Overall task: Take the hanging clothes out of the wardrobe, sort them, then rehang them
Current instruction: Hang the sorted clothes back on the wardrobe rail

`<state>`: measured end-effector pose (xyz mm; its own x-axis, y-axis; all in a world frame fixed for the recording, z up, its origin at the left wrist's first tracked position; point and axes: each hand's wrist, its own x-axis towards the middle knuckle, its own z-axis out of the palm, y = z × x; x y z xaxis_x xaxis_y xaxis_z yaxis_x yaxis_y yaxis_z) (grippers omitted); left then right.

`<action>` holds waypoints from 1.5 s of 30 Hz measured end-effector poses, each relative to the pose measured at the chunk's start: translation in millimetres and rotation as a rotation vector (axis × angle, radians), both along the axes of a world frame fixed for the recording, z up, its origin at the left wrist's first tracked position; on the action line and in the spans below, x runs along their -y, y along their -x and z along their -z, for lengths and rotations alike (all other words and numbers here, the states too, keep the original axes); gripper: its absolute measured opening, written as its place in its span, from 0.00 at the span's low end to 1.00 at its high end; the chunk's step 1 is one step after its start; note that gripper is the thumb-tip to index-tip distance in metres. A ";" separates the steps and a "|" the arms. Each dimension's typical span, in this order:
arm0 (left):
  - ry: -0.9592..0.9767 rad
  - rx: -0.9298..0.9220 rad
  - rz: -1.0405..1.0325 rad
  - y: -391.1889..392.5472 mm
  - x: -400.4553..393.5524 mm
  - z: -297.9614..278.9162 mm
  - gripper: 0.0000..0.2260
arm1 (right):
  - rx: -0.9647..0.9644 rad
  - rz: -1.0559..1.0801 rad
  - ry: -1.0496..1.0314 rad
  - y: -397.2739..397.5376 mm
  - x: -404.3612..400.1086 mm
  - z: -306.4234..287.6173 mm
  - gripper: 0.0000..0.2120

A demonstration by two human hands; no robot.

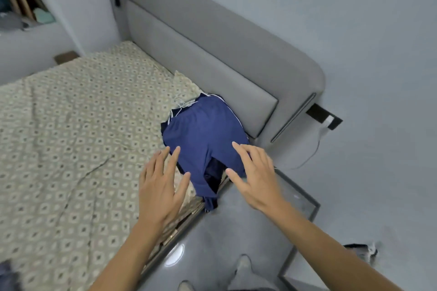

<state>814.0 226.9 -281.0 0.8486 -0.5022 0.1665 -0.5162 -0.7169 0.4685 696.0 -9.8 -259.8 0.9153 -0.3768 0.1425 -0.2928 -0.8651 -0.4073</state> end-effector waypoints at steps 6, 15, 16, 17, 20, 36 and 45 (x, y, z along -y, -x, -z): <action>-0.039 -0.009 -0.089 -81.3 26.2 18.0 0.29 | -0.002 -0.097 -0.022 -111.2 45.3 25.6 0.32; -0.166 -0.111 -0.233 -247.2 144.8 88.8 0.29 | -0.150 -0.214 -0.055 -331.4 193.8 108.8 0.34; -0.171 -0.135 -0.259 -264.9 157.1 98.8 0.29 | -0.179 -0.224 -0.054 -355.1 209.6 118.7 0.35; -0.174 -0.160 -0.285 -282.9 168.0 109.7 0.29 | -0.206 -0.240 -0.045 -378.8 223.8 129.2 0.36; -0.199 -0.234 -0.317 -333.5 192.9 150.9 0.30 | -0.277 -0.289 -0.024 -445.9 257.6 166.2 0.37; -0.292 -0.649 -0.462 -445.7 241.9 360.0 0.24 | -0.596 -0.395 0.106 -605.2 299.7 352.3 0.30; -0.249 -0.705 -0.481 -455.7 246.2 353.3 0.24 | -0.607 -0.381 -0.140 -601.9 300.5 340.2 0.20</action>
<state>1269.7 -19.3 -634.3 0.8408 -0.0168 -0.5410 0.2167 -0.9055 0.3649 1297.9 -310.3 -600.0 0.8891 0.0065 -0.4576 -0.1907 -0.9037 -0.3834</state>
